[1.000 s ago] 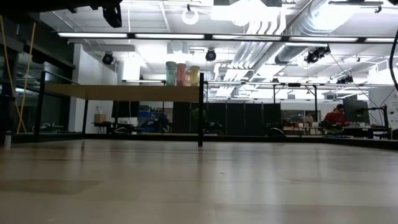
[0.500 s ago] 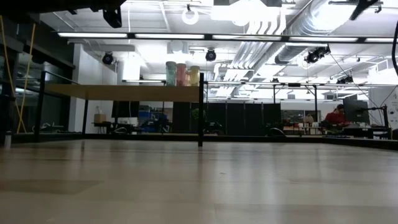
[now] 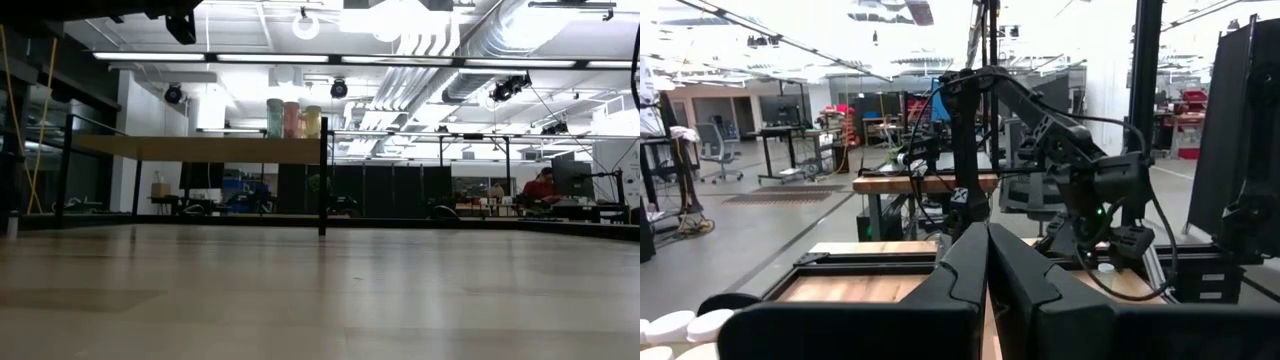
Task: Pick and place medicine bottles onto shelf by color
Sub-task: Put the green pill bottle on the shelf
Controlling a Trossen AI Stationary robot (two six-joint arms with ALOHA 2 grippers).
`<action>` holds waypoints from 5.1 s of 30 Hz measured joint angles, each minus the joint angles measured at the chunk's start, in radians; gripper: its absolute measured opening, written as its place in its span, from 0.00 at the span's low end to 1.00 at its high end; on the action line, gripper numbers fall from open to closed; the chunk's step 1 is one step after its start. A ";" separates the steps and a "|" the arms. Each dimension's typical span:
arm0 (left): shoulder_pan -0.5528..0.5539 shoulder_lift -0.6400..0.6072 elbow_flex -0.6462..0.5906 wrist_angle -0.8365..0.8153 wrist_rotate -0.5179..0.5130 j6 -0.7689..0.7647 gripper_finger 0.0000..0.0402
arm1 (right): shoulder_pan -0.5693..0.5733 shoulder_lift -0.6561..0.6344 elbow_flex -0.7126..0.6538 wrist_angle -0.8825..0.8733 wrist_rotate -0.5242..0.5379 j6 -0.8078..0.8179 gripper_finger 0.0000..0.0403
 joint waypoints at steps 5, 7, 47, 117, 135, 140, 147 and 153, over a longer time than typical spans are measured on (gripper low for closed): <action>0.000 0.000 0.000 0.000 0.000 0.000 0.00 | 0.000 0.000 -0.025 0.026 0.023 0.004 0.56; 0.000 0.000 0.000 0.000 0.000 0.000 0.00 | 0.000 0.000 -0.035 0.031 0.023 0.021 0.56; 0.000 0.000 0.016 0.006 -0.001 -0.017 0.00 | -0.276 -0.085 0.044 0.242 0.150 -0.642 0.26; -0.139 0.192 0.214 -0.364 -0.479 -0.106 0.00 | -0.763 0.460 1.140 -0.073 0.711 -1.972 0.26; -0.278 -0.072 0.232 -0.676 -0.790 -0.174 0.00 | -0.835 0.447 1.140 0.008 0.717 -2.065 0.26; -0.326 -0.118 0.218 -0.712 -0.845 -0.202 0.00 | -0.934 0.447 1.140 0.173 0.716 -2.096 0.26; -0.338 -0.120 0.210 -0.712 -0.861 -0.203 0.00 | -1.126 0.447 1.140 0.296 0.653 -1.962 0.26; -0.338 -0.121 0.210 -0.702 -0.892 -0.203 0.00 | -1.202 0.478 1.142 0.303 0.539 -1.876 0.26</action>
